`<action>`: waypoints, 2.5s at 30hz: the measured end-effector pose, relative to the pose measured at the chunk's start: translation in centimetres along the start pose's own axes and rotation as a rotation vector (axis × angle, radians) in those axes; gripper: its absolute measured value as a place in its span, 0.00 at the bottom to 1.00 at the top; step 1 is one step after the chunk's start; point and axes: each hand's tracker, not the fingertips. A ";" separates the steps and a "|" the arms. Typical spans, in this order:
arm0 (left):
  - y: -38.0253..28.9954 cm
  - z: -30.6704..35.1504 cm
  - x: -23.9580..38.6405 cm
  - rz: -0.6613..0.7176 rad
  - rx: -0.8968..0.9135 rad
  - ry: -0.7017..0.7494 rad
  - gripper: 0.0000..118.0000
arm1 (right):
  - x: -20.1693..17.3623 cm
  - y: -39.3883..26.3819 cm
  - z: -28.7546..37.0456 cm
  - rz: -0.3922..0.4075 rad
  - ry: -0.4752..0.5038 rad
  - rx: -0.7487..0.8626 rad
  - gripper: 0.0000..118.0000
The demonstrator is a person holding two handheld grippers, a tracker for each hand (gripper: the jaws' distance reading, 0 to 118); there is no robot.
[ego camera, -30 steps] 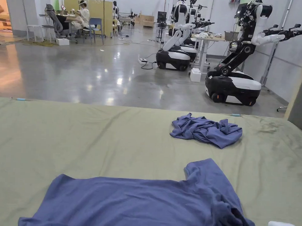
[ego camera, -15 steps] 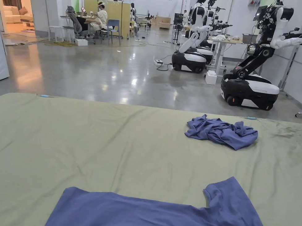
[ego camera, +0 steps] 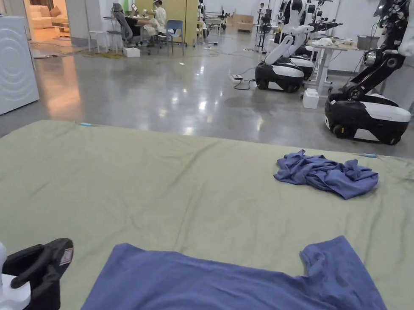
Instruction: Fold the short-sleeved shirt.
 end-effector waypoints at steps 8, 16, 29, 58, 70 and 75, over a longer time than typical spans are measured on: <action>4.7 -15.0 -4.7 0.107 -0.308 -0.156 0.00 | -2.5 -0.4 -0.9 0.065 0.031 -0.096 0.02; 0.3 -32.3 -6.8 0.129 -0.787 0.061 1.00 | 0.8 -1.3 -4.6 0.025 -0.023 -0.137 0.02; -1.8 -29.5 -5.9 0.169 -0.645 0.032 0.03 | 5.7 -0.8 -15.9 0.050 -0.078 -0.278 1.00; 2.5 -8.4 -7.2 0.125 -0.459 -0.049 0.03 | 7.7 0.9 -11.2 0.096 0.037 -0.533 0.03; -10.8 -1.8 -5.3 0.007 -0.709 -0.025 0.06 | 9.0 -11.8 -4.9 0.197 -0.011 -0.758 0.03; -9.4 0.2 -6.4 0.051 -0.543 -0.009 0.80 | 8.5 -9.8 -3.3 0.252 -0.049 -0.560 0.96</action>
